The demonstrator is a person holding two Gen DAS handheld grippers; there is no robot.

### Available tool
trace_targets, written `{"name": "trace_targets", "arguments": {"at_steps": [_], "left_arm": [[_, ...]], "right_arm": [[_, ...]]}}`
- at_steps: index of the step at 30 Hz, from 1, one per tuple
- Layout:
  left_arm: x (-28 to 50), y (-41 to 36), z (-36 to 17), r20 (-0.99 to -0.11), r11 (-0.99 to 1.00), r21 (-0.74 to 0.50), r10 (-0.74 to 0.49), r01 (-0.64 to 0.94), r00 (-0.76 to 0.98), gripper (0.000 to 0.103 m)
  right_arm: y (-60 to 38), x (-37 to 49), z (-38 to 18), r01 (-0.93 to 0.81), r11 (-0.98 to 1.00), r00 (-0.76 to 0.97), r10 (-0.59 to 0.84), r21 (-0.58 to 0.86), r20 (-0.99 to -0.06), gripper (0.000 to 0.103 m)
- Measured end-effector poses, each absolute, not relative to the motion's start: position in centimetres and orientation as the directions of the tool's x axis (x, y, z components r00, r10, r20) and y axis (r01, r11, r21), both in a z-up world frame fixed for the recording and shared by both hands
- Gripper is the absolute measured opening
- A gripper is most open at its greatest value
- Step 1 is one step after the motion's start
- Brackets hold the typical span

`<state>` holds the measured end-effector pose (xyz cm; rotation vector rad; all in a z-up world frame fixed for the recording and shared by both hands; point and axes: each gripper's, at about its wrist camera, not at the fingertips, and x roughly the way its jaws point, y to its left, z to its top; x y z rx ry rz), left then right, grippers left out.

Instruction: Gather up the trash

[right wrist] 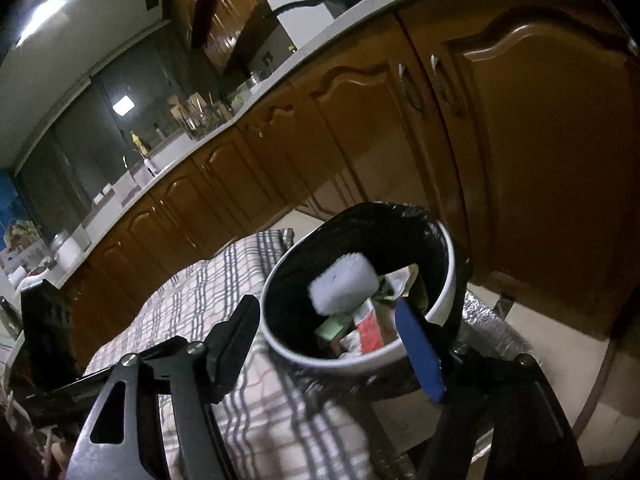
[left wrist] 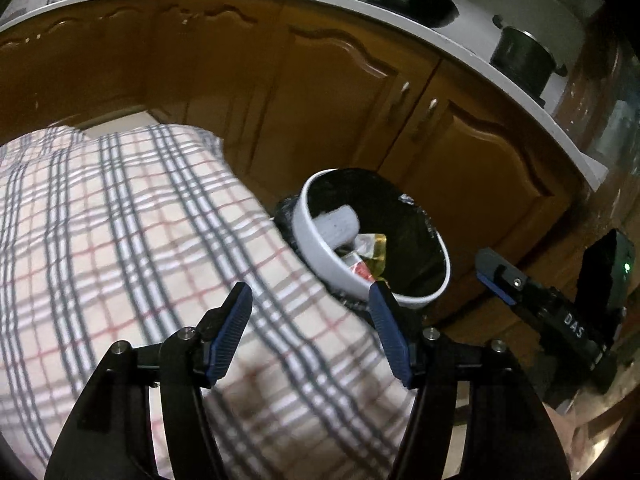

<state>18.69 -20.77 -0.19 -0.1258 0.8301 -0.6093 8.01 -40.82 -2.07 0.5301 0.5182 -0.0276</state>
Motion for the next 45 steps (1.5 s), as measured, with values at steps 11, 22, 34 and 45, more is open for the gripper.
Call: {"name": "trace_targets", "arguments": {"at_steps": [11, 22, 34, 45], "left_arm": [[14.4, -16.4, 0.0, -0.612, 0.869, -0.289, -0.490, 0.402, 0.620, 0.067], [10.5, -13.2, 3.6, -0.487, 0.894, -0.223, -0.448, 0.389, 0.750, 0.085], [6.8, -10.1, 2.5, -0.389, 0.958, -0.114, -0.286, 0.263, 0.876, 0.103], [5.8, -8.9, -0.1, -0.396, 0.984, -0.067, -0.177, 0.164, 0.901, 0.103]], "right_arm": [[-36.9, 5.3, -2.7, 0.139, 0.878, 0.885, 0.098, 0.459, -0.454, 0.077], [-32.8, 2.7, 2.5, 0.056, 0.951, 0.940, 0.052, 0.303, -0.336, 0.093], [-28.1, 0.1, 2.5, 0.044, 0.991, 0.983, -0.019, 0.127, -0.185, 0.103], [-27.4, 0.8, -1.1, 0.045, 0.985, 0.971, -0.004, 0.169, -0.238, 0.103]]}}
